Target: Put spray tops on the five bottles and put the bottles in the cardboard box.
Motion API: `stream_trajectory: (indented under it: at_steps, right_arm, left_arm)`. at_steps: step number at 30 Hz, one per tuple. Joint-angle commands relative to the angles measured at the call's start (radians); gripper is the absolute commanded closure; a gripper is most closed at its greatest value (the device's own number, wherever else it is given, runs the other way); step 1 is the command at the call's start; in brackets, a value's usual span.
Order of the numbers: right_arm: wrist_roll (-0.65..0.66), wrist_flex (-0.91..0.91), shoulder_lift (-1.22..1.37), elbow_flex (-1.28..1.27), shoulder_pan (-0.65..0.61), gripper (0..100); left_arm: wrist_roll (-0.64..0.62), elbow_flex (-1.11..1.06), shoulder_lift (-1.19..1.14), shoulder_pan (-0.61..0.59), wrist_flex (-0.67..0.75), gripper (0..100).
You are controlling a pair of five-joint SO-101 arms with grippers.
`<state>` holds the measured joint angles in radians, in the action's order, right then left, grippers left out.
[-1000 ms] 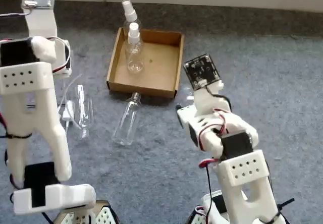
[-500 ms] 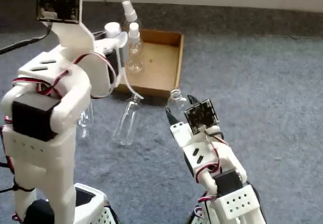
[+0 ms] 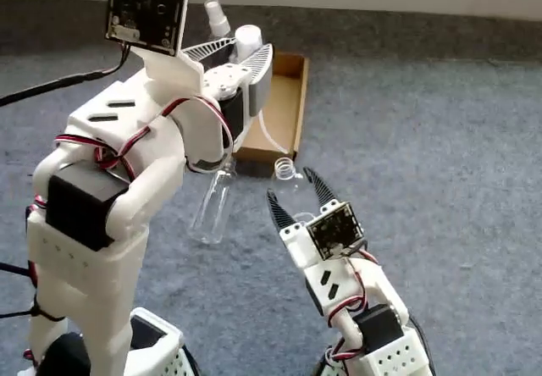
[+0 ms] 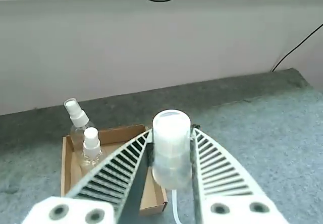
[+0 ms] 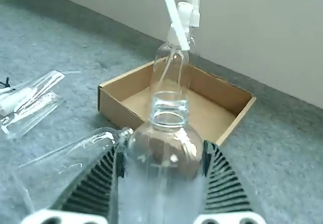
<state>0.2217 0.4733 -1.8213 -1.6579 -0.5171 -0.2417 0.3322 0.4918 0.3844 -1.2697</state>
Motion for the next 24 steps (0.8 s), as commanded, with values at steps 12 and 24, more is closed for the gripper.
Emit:
stream_trajectory:
  at_steps: [12, 24]
  right_arm:
    - [0.011, -0.021, -0.016, 0.008, -0.007, 99.5]
    - [0.011, -0.022, -0.016, 0.010, -0.007, 99.5]
  left_arm:
    - [-0.006, -0.150, 0.022, 0.016, 0.052, 91]
    - [-0.014, -0.380, 0.030, 0.084, 0.187, 91]
